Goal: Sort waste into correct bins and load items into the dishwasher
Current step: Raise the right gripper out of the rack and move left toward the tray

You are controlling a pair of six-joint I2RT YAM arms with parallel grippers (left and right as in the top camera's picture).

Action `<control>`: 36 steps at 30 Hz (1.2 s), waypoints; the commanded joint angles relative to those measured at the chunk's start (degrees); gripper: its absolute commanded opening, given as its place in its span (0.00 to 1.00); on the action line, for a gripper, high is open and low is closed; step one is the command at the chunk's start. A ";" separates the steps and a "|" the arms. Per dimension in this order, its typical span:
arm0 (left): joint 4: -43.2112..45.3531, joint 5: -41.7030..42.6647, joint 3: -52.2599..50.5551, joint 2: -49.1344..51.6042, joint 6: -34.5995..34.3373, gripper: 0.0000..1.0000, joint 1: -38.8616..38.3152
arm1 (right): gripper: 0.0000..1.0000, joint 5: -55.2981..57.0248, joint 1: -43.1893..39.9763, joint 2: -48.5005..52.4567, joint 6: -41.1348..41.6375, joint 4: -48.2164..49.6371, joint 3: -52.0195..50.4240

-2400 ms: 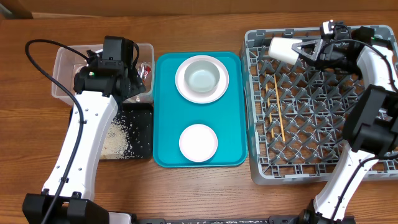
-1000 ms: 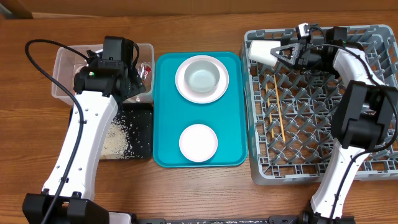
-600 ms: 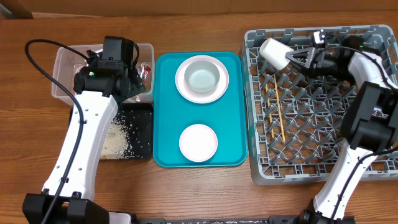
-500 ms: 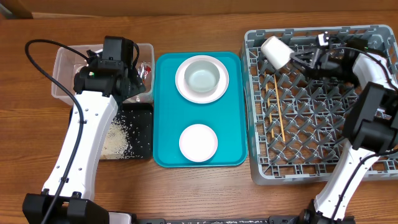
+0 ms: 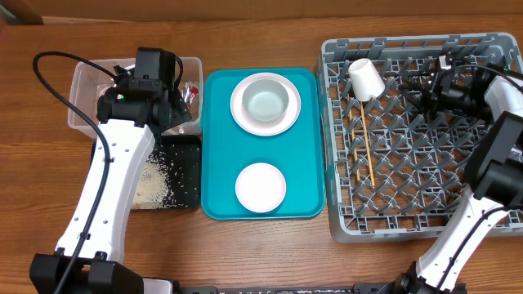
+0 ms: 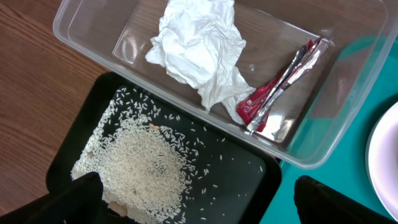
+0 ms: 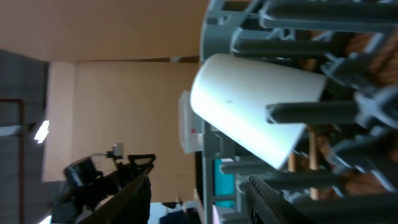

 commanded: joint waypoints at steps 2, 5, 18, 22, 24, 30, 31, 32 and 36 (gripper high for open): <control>0.02 -0.13 0.70 -0.24 0.72 1.00 -0.26 | 0.49 9.99 0.07 -7.52 0.59 -0.04 2.29; 0.02 -0.13 0.70 -0.24 0.72 1.00 -0.26 | 0.46 17.07 0.68 -12.11 4.00 0.61 2.95; 0.02 -0.13 0.70 -0.24 0.72 1.00 -0.26 | 0.04 53.40 18.91 -25.44 10.38 8.31 3.04; 0.02 -0.13 0.70 -0.24 0.72 1.00 -0.28 | 0.04 65.72 25.99 -24.63 10.80 14.32 1.75; 0.02 -0.13 0.70 -0.24 0.72 1.00 -0.28 | 0.04 71.91 28.48 -23.78 12.28 16.90 1.70; 0.02 -0.13 0.70 -0.24 0.72 1.00 -0.28 | 0.06 76.11 31.06 -20.68 13.90 22.43 1.70; 0.02 -0.13 0.70 -0.24 0.72 1.00 -0.28 | 0.07 76.17 31.06 -19.93 14.71 22.97 1.70; 0.02 -0.13 0.70 -0.24 0.72 1.00 -0.26 | 0.07 76.11 31.06 -19.15 15.02 23.47 1.70; 0.04 -0.13 0.70 -0.24 0.72 1.00 -0.26 | 0.07 76.22 30.99 -16.50 15.06 24.20 1.70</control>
